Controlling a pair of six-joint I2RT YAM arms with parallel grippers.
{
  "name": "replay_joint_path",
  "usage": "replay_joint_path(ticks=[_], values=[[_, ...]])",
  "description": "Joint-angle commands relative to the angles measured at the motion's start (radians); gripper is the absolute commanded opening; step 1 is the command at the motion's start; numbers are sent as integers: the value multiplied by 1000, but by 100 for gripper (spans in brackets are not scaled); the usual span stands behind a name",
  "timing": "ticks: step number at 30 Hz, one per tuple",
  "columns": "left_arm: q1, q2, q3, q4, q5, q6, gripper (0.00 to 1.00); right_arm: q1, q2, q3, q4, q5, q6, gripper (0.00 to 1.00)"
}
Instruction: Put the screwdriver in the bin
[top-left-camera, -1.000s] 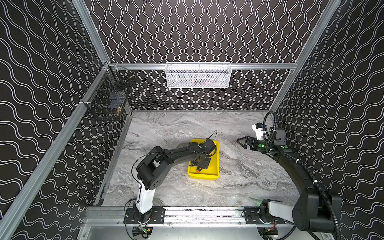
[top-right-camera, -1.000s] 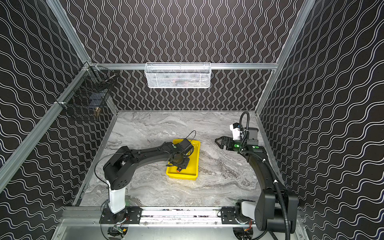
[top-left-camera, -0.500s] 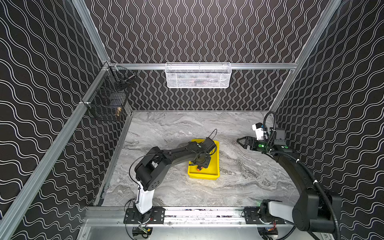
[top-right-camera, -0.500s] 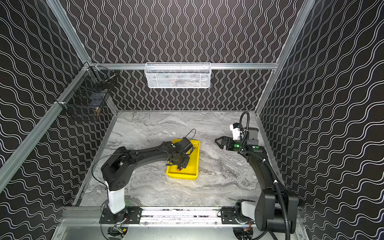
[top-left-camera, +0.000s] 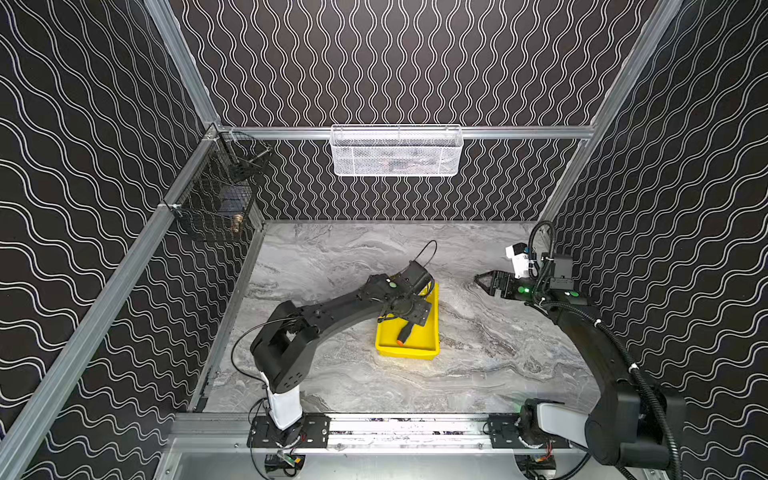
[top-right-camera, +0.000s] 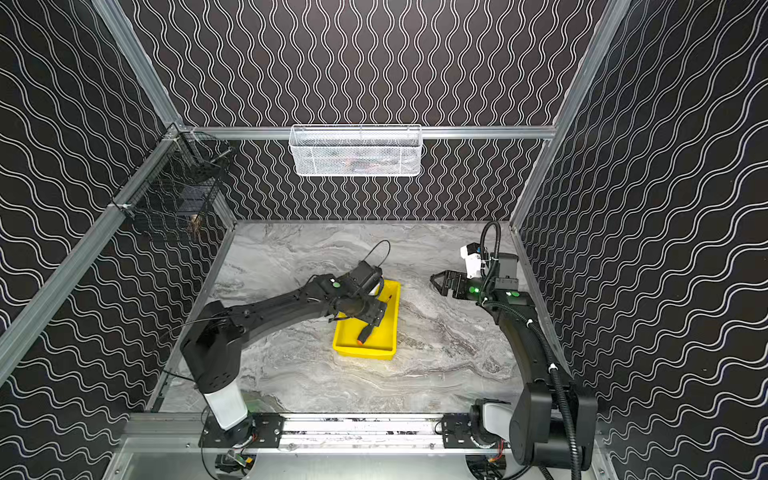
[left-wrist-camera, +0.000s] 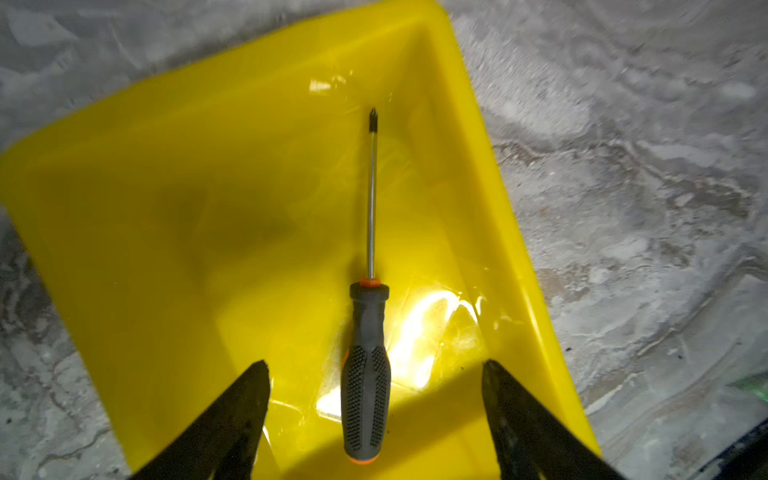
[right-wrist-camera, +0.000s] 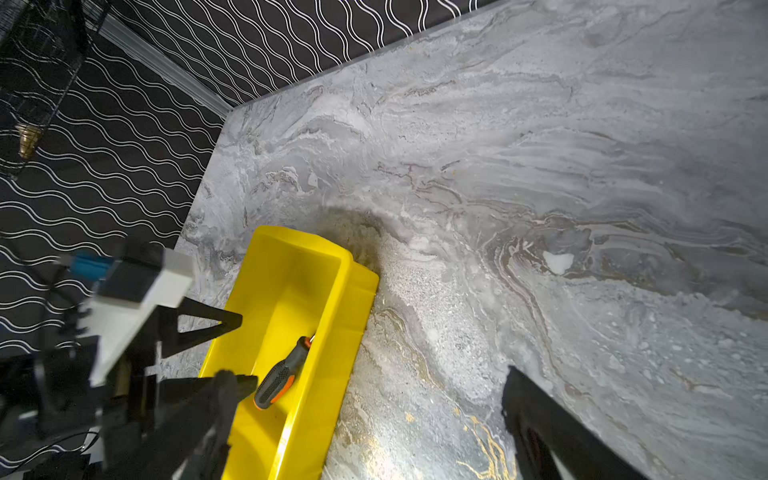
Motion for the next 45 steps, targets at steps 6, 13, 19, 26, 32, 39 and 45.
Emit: replay_joint_path(ticks=[6, 13, 19, 26, 32, 39, 45], values=[[109, -310, -70, 115, -186, 188, 96, -1, -198, 37, 146, 319, 96, 99], [376, -439, -194, 208, -160, 206, 99, -2, -349, 17, 140, 736, 137, 100], [468, -522, -403, 407, -406, 187, 99, -2, -439, -95, 213, 799, 150, 99], [552, -553, -542, 584, -416, 285, 99, -2, -462, -262, 363, 844, 137, 100], [618, -579, -669, 730, -319, 301, 99, -2, -444, -499, 735, 762, -42, 100], [682, -579, -809, 865, -328, 309, 99, -2, -362, -604, 941, 688, -88, 100], [711, -533, -926, 1048, -330, 348, 99, -2, -285, -624, 1005, 662, -86, 100]])
